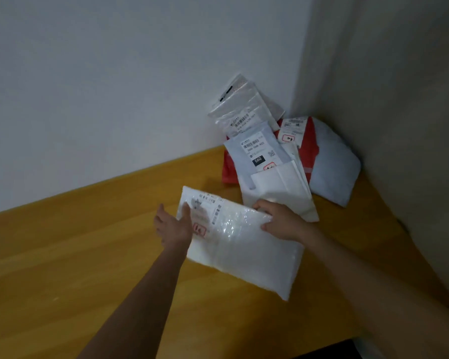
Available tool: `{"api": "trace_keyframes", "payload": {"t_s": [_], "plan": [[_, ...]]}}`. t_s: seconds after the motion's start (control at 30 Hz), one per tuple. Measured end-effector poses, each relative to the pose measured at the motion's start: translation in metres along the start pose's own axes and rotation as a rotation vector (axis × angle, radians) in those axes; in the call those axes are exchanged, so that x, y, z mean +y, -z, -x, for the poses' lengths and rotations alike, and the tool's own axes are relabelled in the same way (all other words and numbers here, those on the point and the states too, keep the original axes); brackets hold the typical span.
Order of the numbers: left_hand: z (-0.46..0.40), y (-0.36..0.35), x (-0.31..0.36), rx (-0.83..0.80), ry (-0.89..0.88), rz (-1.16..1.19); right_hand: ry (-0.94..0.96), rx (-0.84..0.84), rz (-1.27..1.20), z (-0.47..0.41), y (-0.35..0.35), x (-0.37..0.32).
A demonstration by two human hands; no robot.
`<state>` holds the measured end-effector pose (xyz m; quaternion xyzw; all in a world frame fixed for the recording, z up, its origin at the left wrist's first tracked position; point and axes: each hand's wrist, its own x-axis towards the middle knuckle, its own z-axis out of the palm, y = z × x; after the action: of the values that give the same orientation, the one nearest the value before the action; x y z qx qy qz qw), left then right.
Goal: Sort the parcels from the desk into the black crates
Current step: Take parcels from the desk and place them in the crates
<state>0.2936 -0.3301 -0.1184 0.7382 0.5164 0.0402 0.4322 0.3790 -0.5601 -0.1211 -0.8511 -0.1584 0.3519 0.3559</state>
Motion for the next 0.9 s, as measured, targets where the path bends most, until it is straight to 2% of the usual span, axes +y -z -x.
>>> {"api": "trace_keyframes", "payload": {"t_s": [0.07, 0.13, 0.27, 0.33, 0.43, 0.53, 0.6, 0.73, 0.9], "plan": [[-0.014, 0.017, -0.021, -0.072, 0.105, -0.004, 0.025, -0.118, 0.156, -0.006, -0.013, -0.018], [-0.021, 0.036, -0.04, -0.095, 0.204, 0.076, 0.067, -0.139, 0.233, -0.011, -0.032, -0.035], [-0.032, 0.072, -0.078, -0.078, 0.296, 0.137, 0.141, 0.121, 0.161, -0.017, -0.066, -0.06], [-0.034, 0.086, -0.093, -0.091, 0.343, 0.159, 0.057, 0.225, 0.238, -0.018, -0.075, -0.065], [-0.039, 0.1, -0.114, -0.138, 0.425, 0.178, -0.193, 0.335, 0.284, -0.013, -0.086, -0.054], [-0.043, 0.109, -0.133, -0.244, 0.453, 0.193, -0.49, 0.428, 0.106, 0.002, -0.105, -0.03], [-0.042, 0.116, -0.143, -0.33, 0.44, 0.202, -0.612, 0.399, 0.01, 0.009, -0.124, -0.021], [-0.04, 0.143, -0.152, -0.518, 0.403, 0.275, -0.672, 0.328, -0.015, 0.008, -0.167, -0.036], [-0.059, 0.201, -0.167, -0.508, 0.432, 0.382, -0.562, 0.345, -0.104, 0.011, -0.201, -0.068]]}}
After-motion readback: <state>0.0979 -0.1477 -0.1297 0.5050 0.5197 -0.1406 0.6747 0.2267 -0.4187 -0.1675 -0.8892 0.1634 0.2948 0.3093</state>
